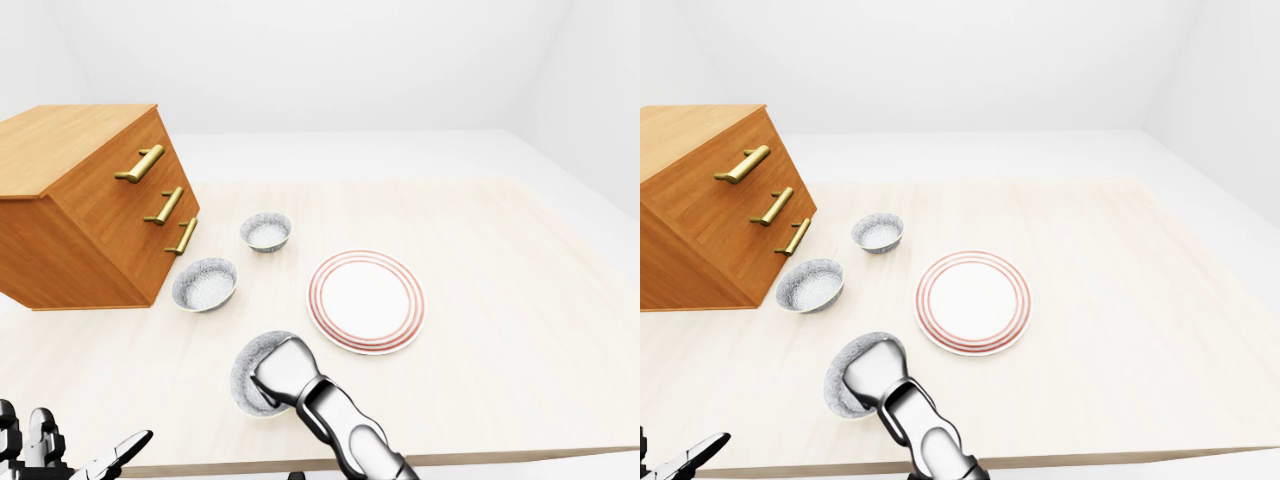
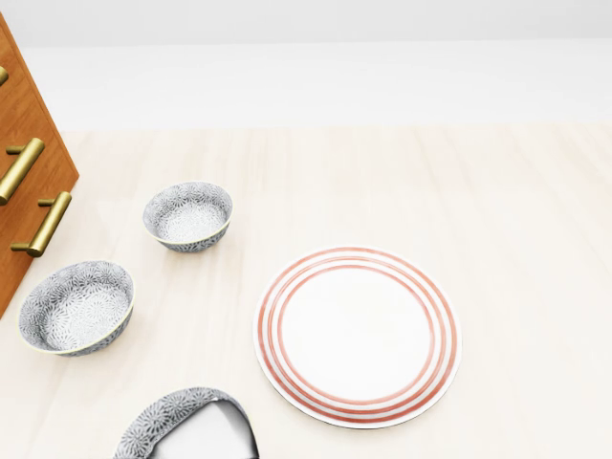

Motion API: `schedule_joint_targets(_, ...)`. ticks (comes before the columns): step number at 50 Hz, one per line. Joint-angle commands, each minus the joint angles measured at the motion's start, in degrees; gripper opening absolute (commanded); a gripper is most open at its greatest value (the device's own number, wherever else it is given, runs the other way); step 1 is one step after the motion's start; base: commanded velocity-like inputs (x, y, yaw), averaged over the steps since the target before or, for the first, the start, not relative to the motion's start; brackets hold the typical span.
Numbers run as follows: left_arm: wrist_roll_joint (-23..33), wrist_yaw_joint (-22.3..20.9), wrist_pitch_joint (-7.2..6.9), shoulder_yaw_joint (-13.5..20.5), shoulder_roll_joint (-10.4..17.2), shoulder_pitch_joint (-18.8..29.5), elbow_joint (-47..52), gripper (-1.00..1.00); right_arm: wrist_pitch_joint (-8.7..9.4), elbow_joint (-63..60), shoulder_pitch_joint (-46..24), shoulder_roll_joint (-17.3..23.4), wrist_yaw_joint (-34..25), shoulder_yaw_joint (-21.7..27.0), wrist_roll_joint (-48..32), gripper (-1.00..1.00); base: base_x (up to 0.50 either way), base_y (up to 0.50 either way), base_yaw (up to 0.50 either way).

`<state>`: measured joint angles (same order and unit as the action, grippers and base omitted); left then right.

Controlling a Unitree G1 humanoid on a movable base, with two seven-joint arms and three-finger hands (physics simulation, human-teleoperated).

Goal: Put the bowl at the front on the plate.

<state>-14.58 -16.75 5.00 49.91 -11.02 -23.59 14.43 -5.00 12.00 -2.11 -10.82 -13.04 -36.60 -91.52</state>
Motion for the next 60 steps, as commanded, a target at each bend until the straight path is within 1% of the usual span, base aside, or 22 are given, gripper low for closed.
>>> schedule_joint_targets(1, 0.29, -0.05, 0.0, 0.0, -0.1, -0.03, 0.01, 1.0, 0.0, -15.71, 3.81, 4.04, -15.13, -1.66, 1.78, -1.0, 0.0, 0.0, 0.0)
schedule_joint_targets(7, 0.54, 0.5, 0.0, -0.84, 0.43, 0.23, -1.81, 1.0, 0.0, -21.08, 4.2, 5.49, -18.91, -1.29, 2.27, -1.0, 0.0, 0.0, 0.0)
schedule_joint_targets(13, 0.0, 0.34, 0.0, -0.65, 0.25, -0.25, -0.51, 1.0, 0.0, -24.43, 4.73, 6.95, -19.54, 0.44, 2.35, -1.0, 0.0, 0.0, 0.0)
schedule_joint_targets(17, -0.26, 0.09, 0.0, -0.3, 0.18, -0.14, -0.31, 1.0, 0.0, -25.68, 4.66, 7.09, -19.86, 0.93, 2.19, -1.0, 0.0, 0.0, 0.0)
schedule_joint_targets(22, -0.47, -0.22, 0.0, -0.07, 0.12, -0.04, -0.33, 1.0, 0.0, -26.92, 4.14, 7.0, -19.51, 2.02, 1.6, -1.0, 0.0, 0.0, 0.0)
schedule_joint_targets(29, -0.78, -0.47, 0.0, 0.14, 0.04, -0.03, 0.0, 1.0, 0.0, -30.6, 3.26, 7.12, -19.18, 5.52, 2.1, -1.0, 0.0, 0.0, 0.0)
schedule_joint_targets(31, -0.8, -0.4, 0.0, 0.14, 0.1, 0.05, -0.11, 1.0, 0.0, -30.92, 2.79, 7.04, -17.94, 6.65, 2.69, -1.0, 0.0, 0.0, 0.0)
schedule_joint_targets(34, -0.91, -0.41, 0.0, 0.17, 0.09, 0.01, 0.0, 1.0, 0.0, -31.47, 1.87, 7.21, -19.39, 7.75, 2.04, -1.0, 0.0, 0.0, 0.0)
schedule_joint_targets(35, -0.87, -0.39, 0.0, 0.16, 0.1, 0.02, 0.04, 1.0, 0.0, -31.55, 1.52, 6.88, -17.31, 8.61, 2.8, -1.0, 0.0, 0.0, 0.0)
schedule_joint_targets(37, -0.88, -0.38, 0.0, 0.17, 0.1, 0.02, 0.15, 1.0, 0.0, -31.76, 1.26, 6.81, -16.69, 9.42, 2.68, -1.0, 0.0, 0.0, 0.0)
schedule_joint_targets(39, -0.88, -0.4, 0.0, 0.2, 0.06, 0.0, 0.34, 1.0, 0.0, -31.95, 0.6, 6.51, -14.81, 10.43, 3.16, -1.0, 0.0, 0.0, 0.0)
schedule_joint_targets(45, -0.83, -0.47, 0.0, 0.37, -0.03, -0.03, 0.73, 1.0, 0.0, -32.42, -1.04, 6.86, -14.42, 13.2, 3.88, -1.0, 0.0, 0.0, 0.0)
schedule_joint_targets(48, -0.71, -0.62, 0.0, 0.39, -0.13, -0.01, 0.63, 1.0, 0.0, -33.21, -1.4, 6.87, -14.43, 14.18, 3.35, -1.0, 0.0, 0.0, 0.0)
schedule_joint_targets(49, -0.57, -0.6, 0.0, 0.32, -0.11, 0.09, 0.36, 1.0, 0.0, -33.91, -1.61, 6.85, -14.38, 14.8, 0.45, -1.0, 0.0, 0.0, 0.0)
schedule_joint_targets(50, -0.44, -0.51, 0.0, 0.23, -0.05, 0.19, 0.08, 1.0, 0.0, -33.88, -1.69, 6.92, -14.47, 15.23, 0.75, -1.0, 0.0, 0.0, 0.0)
schedule_joint_targets(52, 0.08, -0.05, 0.0, -0.07, 0.16, 0.4, -0.56, 1.0, 0.07, -34.1, -1.83, 6.94, -14.9, 15.75, -1.12, -1.0, 0.0, 0.0, 0.0)
schedule_joint_targets(54, 0.36, 0.34, 0.0, -0.34, 0.35, 0.41, -0.72, 1.0, 0.0, -33.88, -2.27, 7.11, -14.9, 16.56, -0.05, -1.0, 0.0, 0.0, 0.0)
schedule_joint_targets(59, 0.4, 0.53, 0.0, -0.76, 0.56, 0.3, -1.33, 1.0, 0.83, -34.56, -3.35, 6.99, -14.44, 18.16, -0.09, -1.0, 0.0, 0.0, 0.0)
schedule_joint_targets(60, 0.39, 0.59, 0.0, -0.79, 0.59, 0.26, -1.3, 1.0, 1.57, -34.94, -4.06, 6.57, -14.68, 18.53, -0.51, -1.0, 0.0, 0.0, 0.0)
